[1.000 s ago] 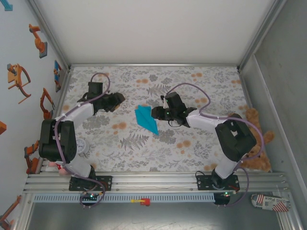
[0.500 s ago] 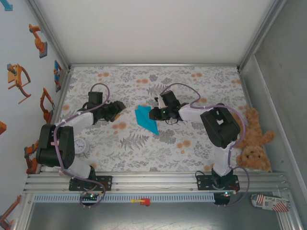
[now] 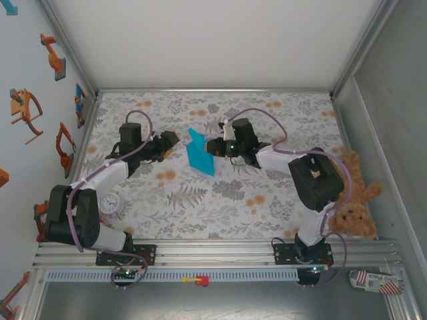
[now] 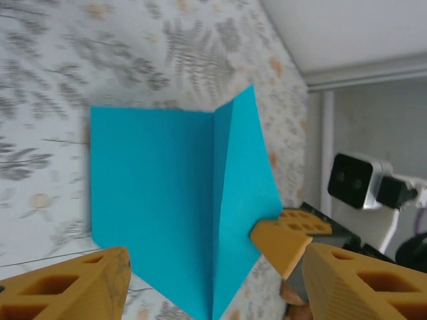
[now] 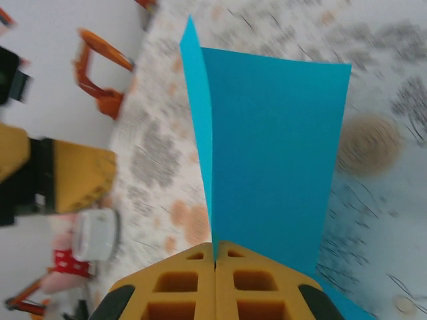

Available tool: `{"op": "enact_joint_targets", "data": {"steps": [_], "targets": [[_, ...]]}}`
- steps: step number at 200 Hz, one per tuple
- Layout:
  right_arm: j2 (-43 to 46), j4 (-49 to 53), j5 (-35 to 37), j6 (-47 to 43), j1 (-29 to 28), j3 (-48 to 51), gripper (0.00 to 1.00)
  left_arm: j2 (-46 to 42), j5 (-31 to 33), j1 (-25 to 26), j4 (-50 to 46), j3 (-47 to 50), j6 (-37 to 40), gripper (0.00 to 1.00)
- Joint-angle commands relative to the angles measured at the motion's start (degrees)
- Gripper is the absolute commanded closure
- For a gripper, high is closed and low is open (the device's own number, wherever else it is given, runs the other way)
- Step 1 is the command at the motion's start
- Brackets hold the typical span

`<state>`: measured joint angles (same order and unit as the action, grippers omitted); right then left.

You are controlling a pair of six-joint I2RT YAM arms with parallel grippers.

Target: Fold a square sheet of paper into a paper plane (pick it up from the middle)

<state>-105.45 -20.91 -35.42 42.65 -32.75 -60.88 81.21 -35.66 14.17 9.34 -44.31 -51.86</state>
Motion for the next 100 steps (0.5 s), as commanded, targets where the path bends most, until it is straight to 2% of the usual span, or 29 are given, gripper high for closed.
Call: {"op": "enact_joint_targets", "data": {"steps": [1,47,75,100], "targets": [[3.3,-12.3,-2.9,8.7,0.3,1.2,1.00,-2.4,-4.4,2.3,9.4,1.1,-3.4,0.27],[5.0,-20.4,-4.3,18.6,0.3,1.3,1.00,-1.9,-6.4,6.9,17.8,0.5,-3.8,0.26],[5.2,-23.0,-5.0,22.0,0.3,1.3,1.00,-0.6,-7.8,7.7,22.8,0.6,-4.6,0.30],[5.2,-25.7,-5.5,24.6,0.3,1.5,1.00,0.3,-8.3,8.1,23.0,0.2,-3.9,0.36]]}}
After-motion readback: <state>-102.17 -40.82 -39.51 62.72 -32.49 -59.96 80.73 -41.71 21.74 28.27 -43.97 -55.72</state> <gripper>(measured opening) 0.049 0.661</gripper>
